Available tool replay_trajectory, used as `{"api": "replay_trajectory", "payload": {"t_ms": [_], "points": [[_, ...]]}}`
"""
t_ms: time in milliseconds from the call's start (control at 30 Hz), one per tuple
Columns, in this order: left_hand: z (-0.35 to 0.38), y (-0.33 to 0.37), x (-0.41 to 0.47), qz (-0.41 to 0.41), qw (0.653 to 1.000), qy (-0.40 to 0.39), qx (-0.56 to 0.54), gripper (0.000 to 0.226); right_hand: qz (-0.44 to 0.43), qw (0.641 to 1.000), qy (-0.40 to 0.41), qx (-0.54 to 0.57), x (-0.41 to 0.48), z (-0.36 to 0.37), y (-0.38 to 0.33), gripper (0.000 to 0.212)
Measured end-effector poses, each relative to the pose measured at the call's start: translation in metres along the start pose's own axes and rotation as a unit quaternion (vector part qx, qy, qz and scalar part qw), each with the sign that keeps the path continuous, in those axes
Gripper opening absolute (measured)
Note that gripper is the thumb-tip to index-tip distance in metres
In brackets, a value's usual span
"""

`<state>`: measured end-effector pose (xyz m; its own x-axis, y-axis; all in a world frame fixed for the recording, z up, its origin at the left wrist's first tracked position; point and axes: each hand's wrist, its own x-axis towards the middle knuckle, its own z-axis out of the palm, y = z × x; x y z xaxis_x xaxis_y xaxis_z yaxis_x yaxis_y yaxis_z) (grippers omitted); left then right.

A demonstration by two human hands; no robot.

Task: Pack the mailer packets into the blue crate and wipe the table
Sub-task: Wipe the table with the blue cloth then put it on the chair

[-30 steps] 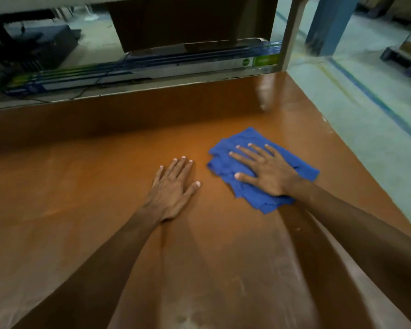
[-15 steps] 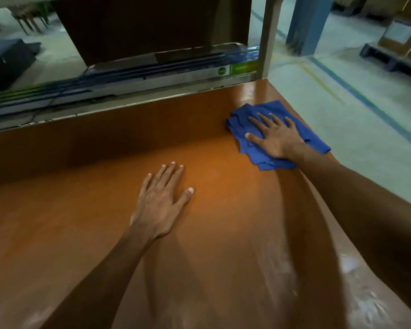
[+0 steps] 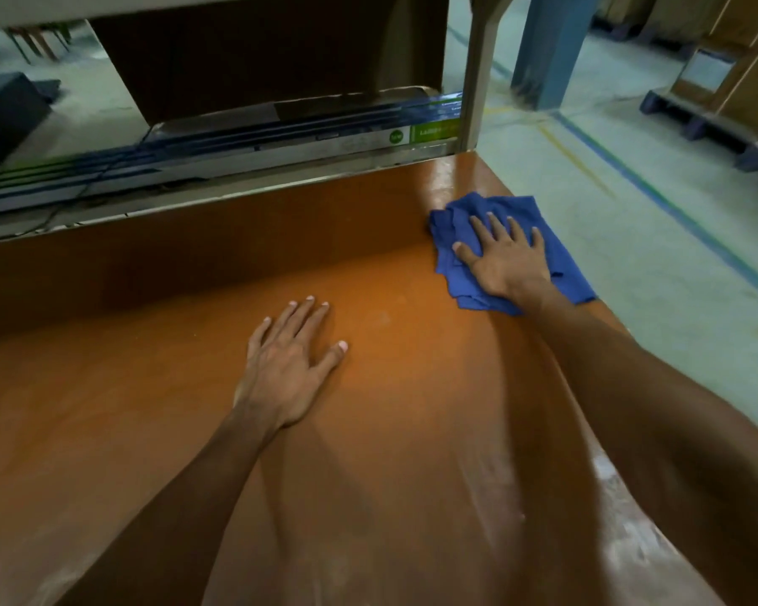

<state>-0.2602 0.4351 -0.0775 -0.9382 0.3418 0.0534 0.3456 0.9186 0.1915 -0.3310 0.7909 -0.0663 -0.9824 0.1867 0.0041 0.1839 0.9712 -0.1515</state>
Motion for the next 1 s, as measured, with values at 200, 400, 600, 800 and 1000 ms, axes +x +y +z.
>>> {"api": "replay_trajectory", "payload": {"t_ms": [200,400,600,800,1000], "points": [[-0.003,0.004,-0.004,-0.004,1.0,-0.001,0.011,0.069,-0.206,0.976,-0.026,-0.063,-0.119,-0.001,-0.007,0.077],[-0.003,0.013,-0.059,0.013,1.0,-0.012,-0.006,0.064,-0.02,0.998,-0.009,-0.051,-0.194,-0.005,0.004,0.079],[-0.002,0.016,-0.136,0.017,1.0,0.001,-0.01,0.063,-0.268,0.96,-0.05,-0.064,-0.314,0.001,-0.051,0.07],[-0.006,0.008,-0.221,0.029,0.999,0.0,-0.017,0.064,-0.153,0.987,0.0,-0.052,-0.388,0.007,-0.075,0.071],[-0.005,0.009,-0.284,0.07,0.997,0.001,-0.012,0.07,-0.054,0.998,0.002,-0.038,-0.44,-0.011,-0.019,0.085]]}}
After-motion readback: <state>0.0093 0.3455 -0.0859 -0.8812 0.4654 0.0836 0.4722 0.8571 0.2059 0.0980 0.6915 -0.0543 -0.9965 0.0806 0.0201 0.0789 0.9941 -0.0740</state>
